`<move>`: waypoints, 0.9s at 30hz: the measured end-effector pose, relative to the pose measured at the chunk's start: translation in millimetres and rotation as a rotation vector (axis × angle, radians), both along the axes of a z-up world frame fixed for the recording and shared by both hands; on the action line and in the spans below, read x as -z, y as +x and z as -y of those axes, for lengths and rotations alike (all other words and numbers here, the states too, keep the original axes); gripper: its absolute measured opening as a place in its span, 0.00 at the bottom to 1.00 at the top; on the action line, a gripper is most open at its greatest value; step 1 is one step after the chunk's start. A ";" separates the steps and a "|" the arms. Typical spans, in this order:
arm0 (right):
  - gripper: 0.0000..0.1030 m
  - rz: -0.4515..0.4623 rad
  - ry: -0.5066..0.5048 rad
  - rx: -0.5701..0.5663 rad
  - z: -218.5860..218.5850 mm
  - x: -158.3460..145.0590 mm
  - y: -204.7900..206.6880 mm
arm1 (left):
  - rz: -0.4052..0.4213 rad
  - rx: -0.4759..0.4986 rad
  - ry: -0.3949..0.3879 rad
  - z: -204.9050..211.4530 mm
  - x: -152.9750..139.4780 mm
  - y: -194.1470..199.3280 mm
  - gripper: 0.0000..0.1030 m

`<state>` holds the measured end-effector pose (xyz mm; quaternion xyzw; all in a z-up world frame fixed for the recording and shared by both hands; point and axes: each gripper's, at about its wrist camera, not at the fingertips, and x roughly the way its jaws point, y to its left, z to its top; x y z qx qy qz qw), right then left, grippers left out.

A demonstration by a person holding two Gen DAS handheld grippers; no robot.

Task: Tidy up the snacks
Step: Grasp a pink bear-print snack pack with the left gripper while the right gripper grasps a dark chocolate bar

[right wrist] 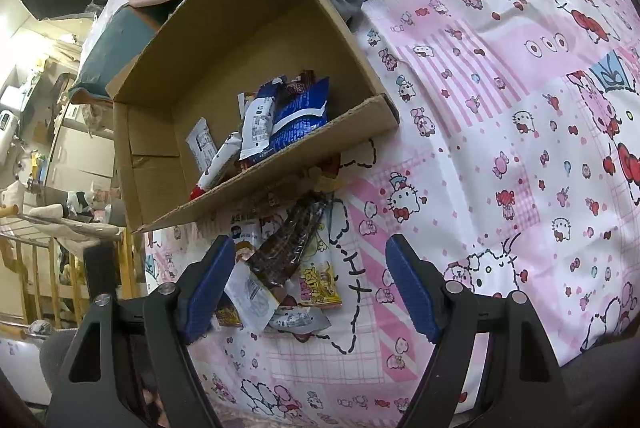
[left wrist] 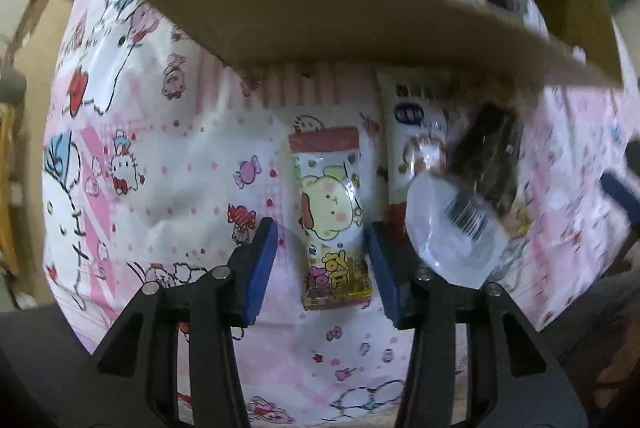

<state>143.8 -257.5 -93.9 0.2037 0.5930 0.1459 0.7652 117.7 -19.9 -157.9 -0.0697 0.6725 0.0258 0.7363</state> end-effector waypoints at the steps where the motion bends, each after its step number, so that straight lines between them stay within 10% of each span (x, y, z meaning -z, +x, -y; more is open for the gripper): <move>1: 0.78 -0.001 0.001 -0.001 -0.4 0.6 -0.1 | 0.001 0.008 0.012 2.2 -0.1 -0.1 0.37; 3: 0.78 -0.003 0.002 -0.006 -1.8 1.1 0.2 | 0.001 0.006 0.026 4.0 -0.8 -0.3 0.21; 13: 0.78 -0.152 0.234 0.061 -7.0 18.5 -5.2 | 0.061 -0.130 -0.153 -37.9 -53.2 -20.1 0.21; 27: 0.75 -0.192 -0.177 0.040 -92.3 62.9 14.4 | 0.175 -0.206 -0.208 -58.9 -87.5 -42.1 0.21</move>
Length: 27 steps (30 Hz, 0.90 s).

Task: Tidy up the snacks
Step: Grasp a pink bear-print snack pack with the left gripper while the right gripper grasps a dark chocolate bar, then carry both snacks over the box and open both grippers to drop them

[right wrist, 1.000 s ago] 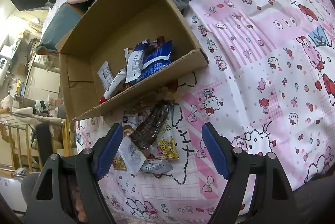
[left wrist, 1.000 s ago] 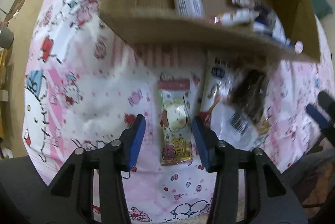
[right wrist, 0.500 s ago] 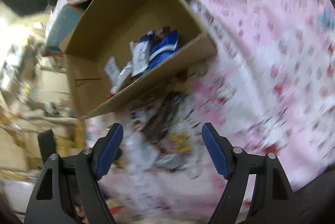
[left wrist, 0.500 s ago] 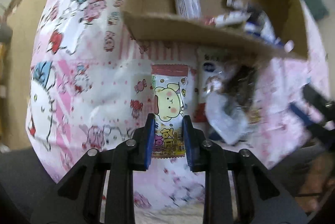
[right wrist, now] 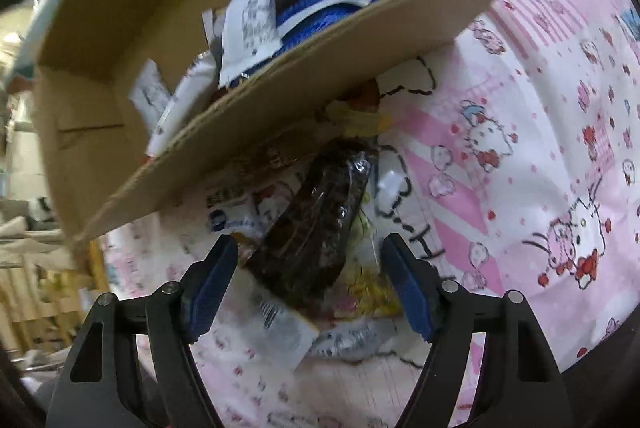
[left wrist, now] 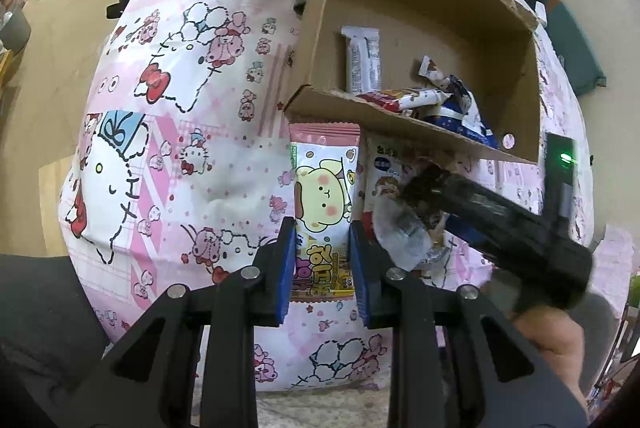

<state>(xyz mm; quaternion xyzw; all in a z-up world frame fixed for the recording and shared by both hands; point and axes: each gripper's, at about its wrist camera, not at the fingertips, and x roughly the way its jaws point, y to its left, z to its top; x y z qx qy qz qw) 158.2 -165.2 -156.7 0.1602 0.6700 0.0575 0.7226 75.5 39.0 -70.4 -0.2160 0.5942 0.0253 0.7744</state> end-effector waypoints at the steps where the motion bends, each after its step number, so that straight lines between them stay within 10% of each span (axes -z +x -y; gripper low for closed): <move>1: 0.75 0.007 -0.018 -0.012 -3.3 0.3 0.3 | 0.002 0.001 -0.003 0.1 0.3 -0.2 0.21; 8: 0.46 0.078 -0.012 -0.057 5.0 -11.7 -8.3 | 0.019 0.006 -0.028 3.7 -4.0 0.9 0.21; 10: 0.16 0.094 0.060 -0.044 20.3 -20.7 -10.8 | 0.018 0.004 -0.031 3.4 -3.8 1.2 0.21; 27: 0.08 0.175 0.261 -0.082 77.0 -79.3 -38.6 | -0.003 0.016 0.003 8.3 3.9 1.1 0.21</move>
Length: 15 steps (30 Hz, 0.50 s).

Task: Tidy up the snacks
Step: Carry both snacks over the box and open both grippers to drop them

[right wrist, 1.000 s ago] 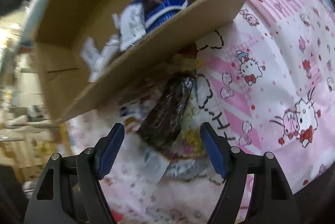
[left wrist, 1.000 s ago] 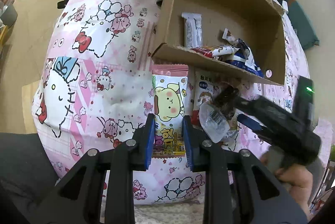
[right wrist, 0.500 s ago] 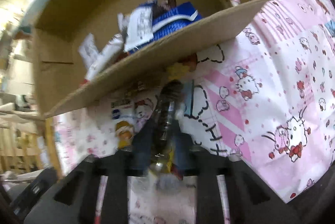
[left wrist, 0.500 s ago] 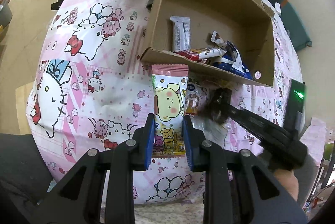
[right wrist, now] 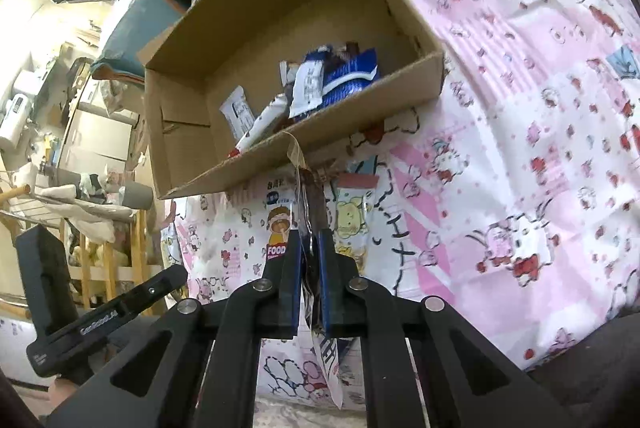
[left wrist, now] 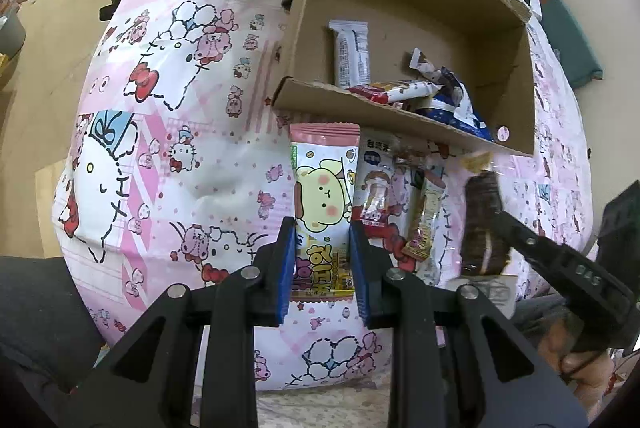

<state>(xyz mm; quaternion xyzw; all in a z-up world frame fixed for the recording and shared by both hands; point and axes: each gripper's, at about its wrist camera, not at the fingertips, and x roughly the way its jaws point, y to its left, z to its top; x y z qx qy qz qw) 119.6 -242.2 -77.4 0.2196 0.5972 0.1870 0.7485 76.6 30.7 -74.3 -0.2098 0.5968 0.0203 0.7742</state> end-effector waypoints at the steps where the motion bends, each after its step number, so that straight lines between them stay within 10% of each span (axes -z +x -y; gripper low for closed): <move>1: 0.08 0.000 0.010 0.000 1.3 -1.8 -0.5 | 0.000 0.000 0.001 -0.3 0.2 -0.2 0.21; 15: 0.08 0.192 0.152 0.018 15.5 -78.4 -2.6 | 0.202 0.028 0.122 -3.7 -56.0 -3.4 0.21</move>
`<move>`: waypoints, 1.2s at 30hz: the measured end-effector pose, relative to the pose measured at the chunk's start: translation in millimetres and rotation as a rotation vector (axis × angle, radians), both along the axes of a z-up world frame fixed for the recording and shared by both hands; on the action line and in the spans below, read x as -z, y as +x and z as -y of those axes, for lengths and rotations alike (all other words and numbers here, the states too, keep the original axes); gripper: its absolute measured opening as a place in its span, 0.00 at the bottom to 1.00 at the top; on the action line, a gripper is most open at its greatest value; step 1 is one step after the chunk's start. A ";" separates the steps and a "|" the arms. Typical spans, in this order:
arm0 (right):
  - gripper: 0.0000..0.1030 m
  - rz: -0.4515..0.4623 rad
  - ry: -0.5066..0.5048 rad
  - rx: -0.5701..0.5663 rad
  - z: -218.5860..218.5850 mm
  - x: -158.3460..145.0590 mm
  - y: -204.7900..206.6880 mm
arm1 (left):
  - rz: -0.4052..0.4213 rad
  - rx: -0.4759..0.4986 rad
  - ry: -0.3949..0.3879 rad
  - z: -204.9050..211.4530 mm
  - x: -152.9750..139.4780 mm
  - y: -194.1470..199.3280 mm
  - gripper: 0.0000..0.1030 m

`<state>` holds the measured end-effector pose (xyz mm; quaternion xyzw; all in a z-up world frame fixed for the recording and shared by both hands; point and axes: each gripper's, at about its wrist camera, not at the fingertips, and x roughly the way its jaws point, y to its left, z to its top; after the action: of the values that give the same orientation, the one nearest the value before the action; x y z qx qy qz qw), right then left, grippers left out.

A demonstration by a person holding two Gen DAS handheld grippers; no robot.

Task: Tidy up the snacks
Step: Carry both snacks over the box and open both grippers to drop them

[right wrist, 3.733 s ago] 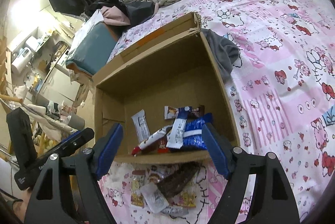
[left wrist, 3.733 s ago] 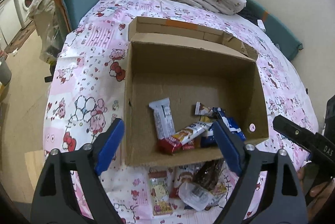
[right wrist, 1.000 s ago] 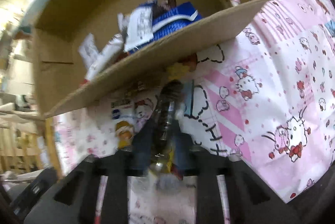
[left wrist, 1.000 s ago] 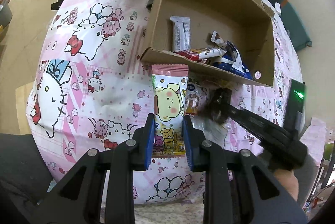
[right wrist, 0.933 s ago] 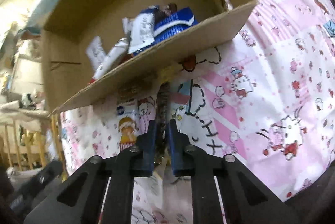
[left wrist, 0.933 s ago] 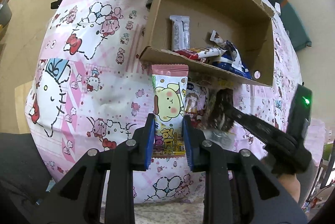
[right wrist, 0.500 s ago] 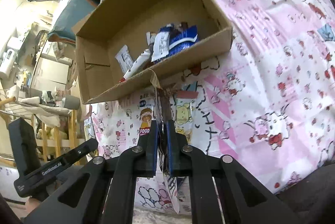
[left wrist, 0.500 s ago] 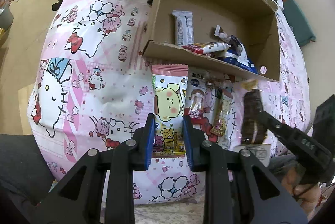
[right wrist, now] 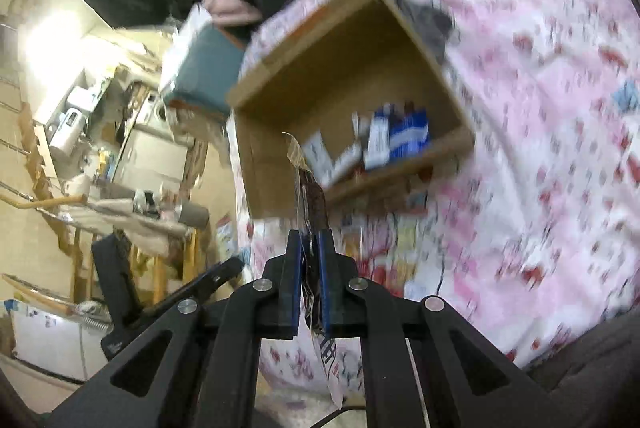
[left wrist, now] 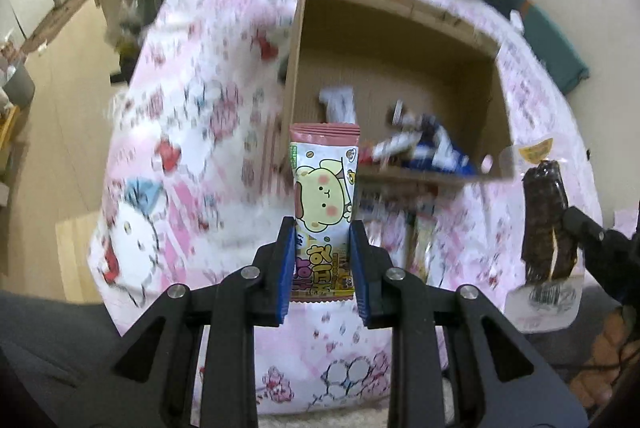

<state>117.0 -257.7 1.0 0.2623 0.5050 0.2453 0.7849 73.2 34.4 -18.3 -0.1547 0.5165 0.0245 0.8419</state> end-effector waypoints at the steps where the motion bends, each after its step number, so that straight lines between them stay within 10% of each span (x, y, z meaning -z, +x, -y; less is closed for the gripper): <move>1: 0.08 0.020 -0.003 0.021 5.3 -6.4 7.6 | 0.024 -0.001 0.010 -0.7 -8.0 3.5 0.21; 12: 0.08 0.185 -0.107 0.093 15.3 -22.5 87.3 | 0.148 0.026 0.096 -7.3 -56.5 76.0 0.21; 36: 0.08 0.265 -0.377 0.064 -8.6 20.3 116.6 | 0.118 0.096 0.085 24.4 4.2 122.7 0.22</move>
<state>233.6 -249.1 -19.2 0.0924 0.4260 0.1538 0.8868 195.9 10.0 -22.6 -0.0953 0.4712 -0.0030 0.8768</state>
